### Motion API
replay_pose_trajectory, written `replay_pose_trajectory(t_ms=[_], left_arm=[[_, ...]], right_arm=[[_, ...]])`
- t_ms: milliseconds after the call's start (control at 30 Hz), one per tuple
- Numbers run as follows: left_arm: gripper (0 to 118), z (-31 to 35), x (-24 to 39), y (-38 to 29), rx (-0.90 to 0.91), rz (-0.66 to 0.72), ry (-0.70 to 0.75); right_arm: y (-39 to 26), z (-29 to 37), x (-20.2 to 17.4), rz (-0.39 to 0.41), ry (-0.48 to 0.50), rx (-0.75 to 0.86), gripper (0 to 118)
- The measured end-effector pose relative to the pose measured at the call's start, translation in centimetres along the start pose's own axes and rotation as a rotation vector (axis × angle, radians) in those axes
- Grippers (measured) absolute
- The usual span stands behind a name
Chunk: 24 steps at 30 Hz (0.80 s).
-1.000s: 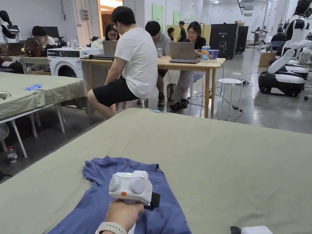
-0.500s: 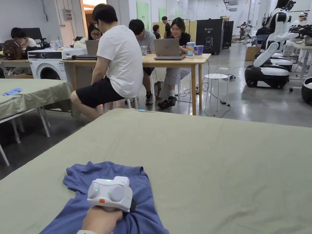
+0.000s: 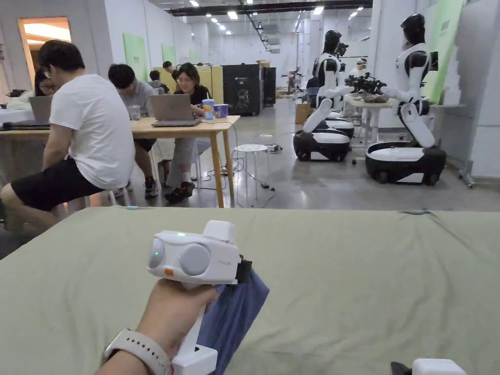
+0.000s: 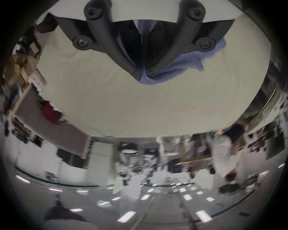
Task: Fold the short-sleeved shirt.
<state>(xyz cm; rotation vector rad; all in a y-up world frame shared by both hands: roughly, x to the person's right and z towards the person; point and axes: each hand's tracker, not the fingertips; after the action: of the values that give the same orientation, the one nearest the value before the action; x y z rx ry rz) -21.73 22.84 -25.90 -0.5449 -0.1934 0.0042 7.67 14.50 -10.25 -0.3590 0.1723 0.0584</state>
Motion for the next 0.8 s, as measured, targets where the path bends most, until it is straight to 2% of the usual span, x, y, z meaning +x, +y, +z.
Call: replay_pose_trajectory(t_ms=[167,300,467,600,633,667,700,733,767,800], left_arm=[[3,-2.2,14.5,1.6,0.062,-0.151,-0.209],[2,-7.7,22.9,-2.5,-0.079,-0.274,-0.236],[2,-15.6,26.4,-10.5,-0.317,-0.213,-0.198],[4,-16.7,26.8,-12.5,-0.338,-0.209,-0.211],[8,-16.3,26.6,-12.3,-0.316,-0.208,-0.202],[19,-15.8,26.1,-11.9,-0.286,-0.191,-0.199],[41,-15.0,25.5,-11.3,-0.252,-0.166,-0.212],[72,-14.1,24.8,-10.8,-0.221,-0.147,-0.214],[84,-12.5,23.9,-10.2,-0.186,-0.142,-0.202],[86,-10.6,22.9,-9.8,-0.143,-0.164,-0.189]], right_arm=[[-0.9,2.8,6.3,-0.032,-0.124,-0.001,0],[-1.9,4.4,10.9,-0.067,-0.199,-0.018,0],[-2.8,5.6,14.1,-0.087,-0.257,-0.035,0],[-3.0,5.8,15.1,-0.08,-0.273,-0.037,0],[-3.0,5.8,15.2,-0.08,-0.271,-0.037,0],[-2.9,5.7,15.2,-0.081,-0.267,-0.036,0],[-2.8,5.6,15.0,-0.083,-0.261,-0.038,0],[-2.7,5.5,14.8,-0.08,-0.253,-0.037,0],[-2.5,5.5,14.4,-0.072,-0.243,-0.032,0],[-2.3,5.4,14.0,-0.063,-0.234,-0.027,0]])
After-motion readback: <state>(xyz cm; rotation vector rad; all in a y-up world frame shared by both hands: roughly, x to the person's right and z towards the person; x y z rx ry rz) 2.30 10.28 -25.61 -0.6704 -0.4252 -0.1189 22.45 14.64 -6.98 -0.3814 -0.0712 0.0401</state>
